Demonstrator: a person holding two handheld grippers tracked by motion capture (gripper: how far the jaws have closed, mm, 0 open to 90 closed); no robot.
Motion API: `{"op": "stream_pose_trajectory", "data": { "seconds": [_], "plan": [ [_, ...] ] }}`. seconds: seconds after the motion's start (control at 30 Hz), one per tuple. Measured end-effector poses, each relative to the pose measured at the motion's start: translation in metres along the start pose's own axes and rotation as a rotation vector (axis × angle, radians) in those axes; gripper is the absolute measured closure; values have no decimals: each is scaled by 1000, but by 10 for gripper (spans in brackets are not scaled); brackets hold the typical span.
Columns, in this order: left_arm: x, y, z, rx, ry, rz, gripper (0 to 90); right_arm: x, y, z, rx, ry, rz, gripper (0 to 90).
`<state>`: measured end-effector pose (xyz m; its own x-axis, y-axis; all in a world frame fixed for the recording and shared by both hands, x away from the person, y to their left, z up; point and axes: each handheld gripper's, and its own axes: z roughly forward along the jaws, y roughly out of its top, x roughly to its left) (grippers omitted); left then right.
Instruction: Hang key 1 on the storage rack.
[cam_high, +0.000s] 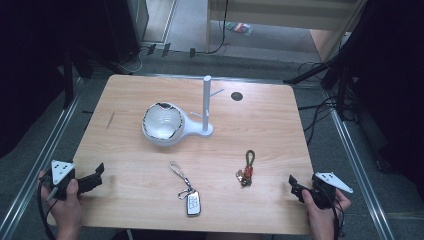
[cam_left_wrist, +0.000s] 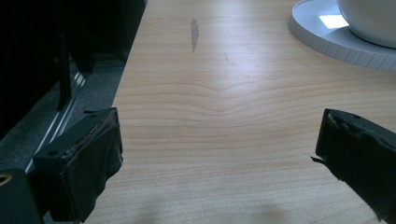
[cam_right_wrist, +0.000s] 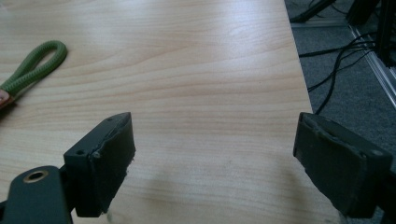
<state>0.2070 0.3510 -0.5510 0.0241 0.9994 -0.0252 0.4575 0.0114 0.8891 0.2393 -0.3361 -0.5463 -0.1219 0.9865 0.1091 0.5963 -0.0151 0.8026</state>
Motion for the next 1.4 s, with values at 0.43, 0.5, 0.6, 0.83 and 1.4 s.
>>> {"op": "stream_pose_trajectory", "data": {
  "seconds": [0.43,0.5,0.6,0.83,1.4],
  "plan": [
    [2,2,4,6,32,-39,8,19,17,-8,45,-4,-36,135],
    [0,3,6,34,57,-16,8,22,21,-9,46,-1,-52,139],
    [-4,3,6,38,49,27,8,31,33,-11,63,17,-75,169],
    [-1,4,9,79,16,20,8,56,56,-12,121,30,-154,171],
    [-3,6,12,108,28,26,8,80,90,6,300,90,-116,165]
  ]
}}
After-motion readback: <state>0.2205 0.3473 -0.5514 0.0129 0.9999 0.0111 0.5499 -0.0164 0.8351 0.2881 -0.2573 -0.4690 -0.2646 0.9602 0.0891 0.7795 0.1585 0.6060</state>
